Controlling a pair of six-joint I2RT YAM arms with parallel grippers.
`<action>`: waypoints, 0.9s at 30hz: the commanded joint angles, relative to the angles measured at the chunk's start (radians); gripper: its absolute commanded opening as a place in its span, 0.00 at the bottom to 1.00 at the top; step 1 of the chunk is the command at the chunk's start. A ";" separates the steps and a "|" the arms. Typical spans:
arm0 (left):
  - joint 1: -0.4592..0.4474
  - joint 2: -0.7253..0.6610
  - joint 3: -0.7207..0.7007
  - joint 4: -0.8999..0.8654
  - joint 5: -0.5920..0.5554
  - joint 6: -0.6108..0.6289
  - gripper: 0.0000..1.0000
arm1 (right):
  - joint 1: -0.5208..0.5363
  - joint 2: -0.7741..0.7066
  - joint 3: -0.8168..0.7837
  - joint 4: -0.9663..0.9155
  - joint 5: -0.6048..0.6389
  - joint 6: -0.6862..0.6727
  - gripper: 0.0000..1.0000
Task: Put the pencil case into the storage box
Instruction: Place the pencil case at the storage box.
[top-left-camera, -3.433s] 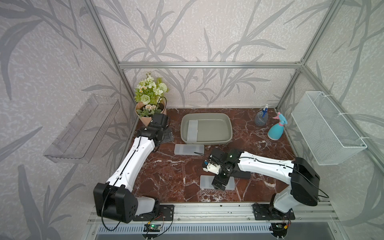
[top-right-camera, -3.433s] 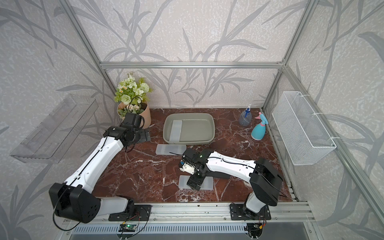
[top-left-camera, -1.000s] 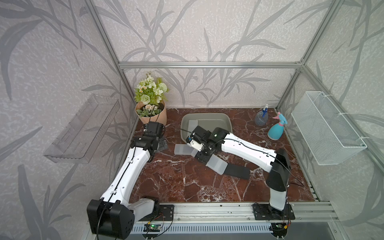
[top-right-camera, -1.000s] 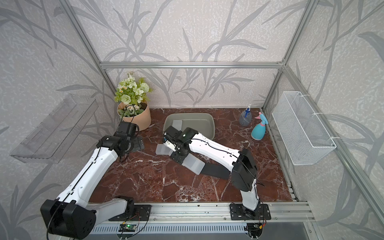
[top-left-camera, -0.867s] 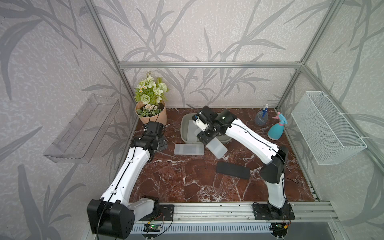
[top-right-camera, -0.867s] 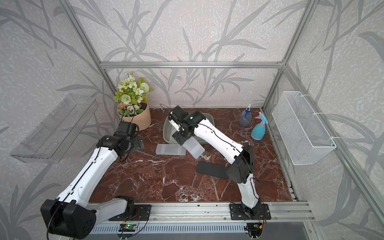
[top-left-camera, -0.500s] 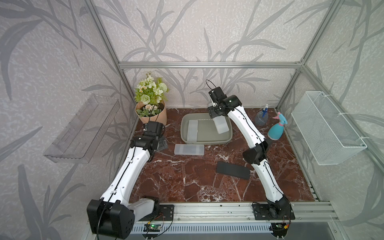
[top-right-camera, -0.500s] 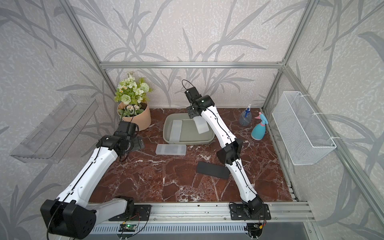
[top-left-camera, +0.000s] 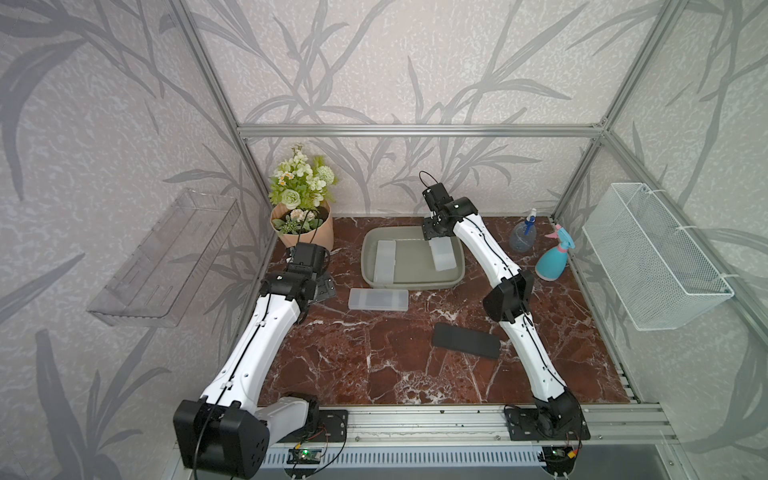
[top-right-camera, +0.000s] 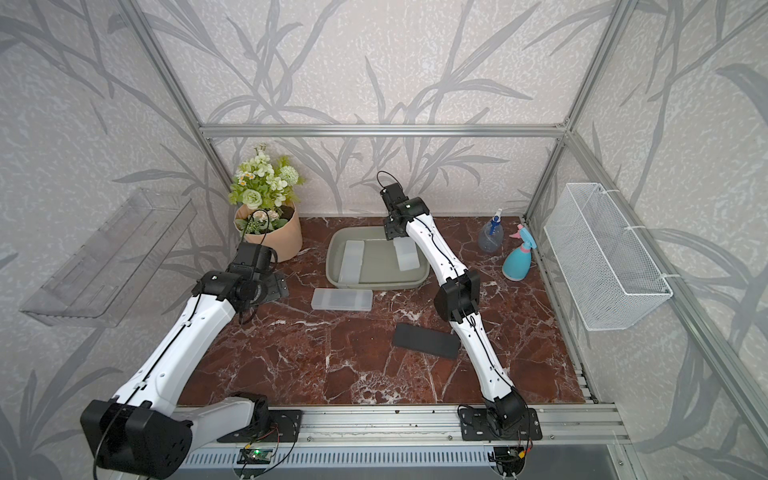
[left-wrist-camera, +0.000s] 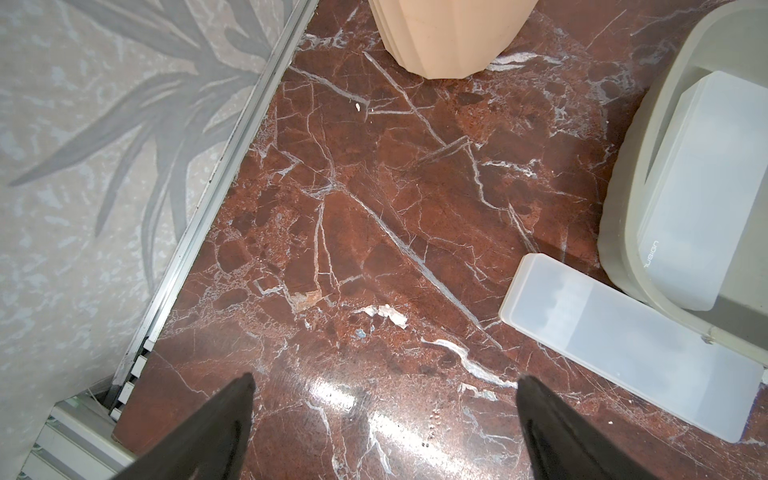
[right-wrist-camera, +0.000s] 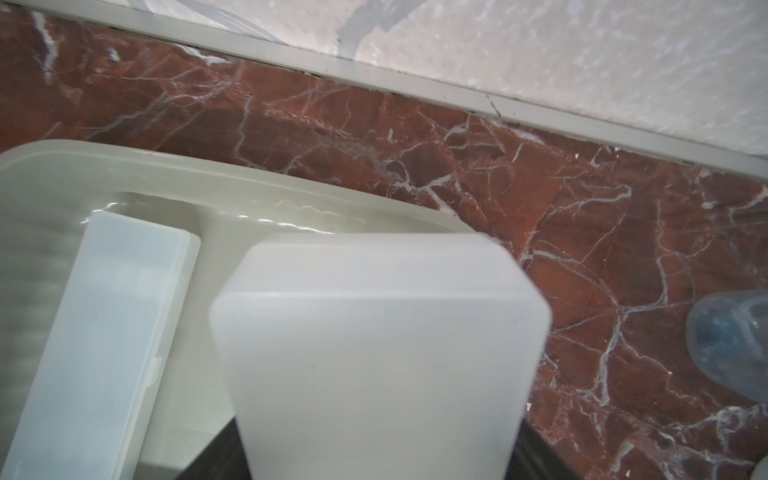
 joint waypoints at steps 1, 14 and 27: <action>0.004 0.005 0.041 0.000 0.002 -0.011 1.00 | -0.013 0.037 0.012 -0.002 -0.038 0.046 0.65; 0.004 0.028 0.052 0.000 -0.011 -0.012 1.00 | -0.036 0.137 0.003 -0.026 -0.125 0.110 0.67; 0.006 0.052 0.056 0.014 -0.004 -0.029 1.00 | -0.072 0.190 -0.002 -0.035 -0.118 0.122 0.75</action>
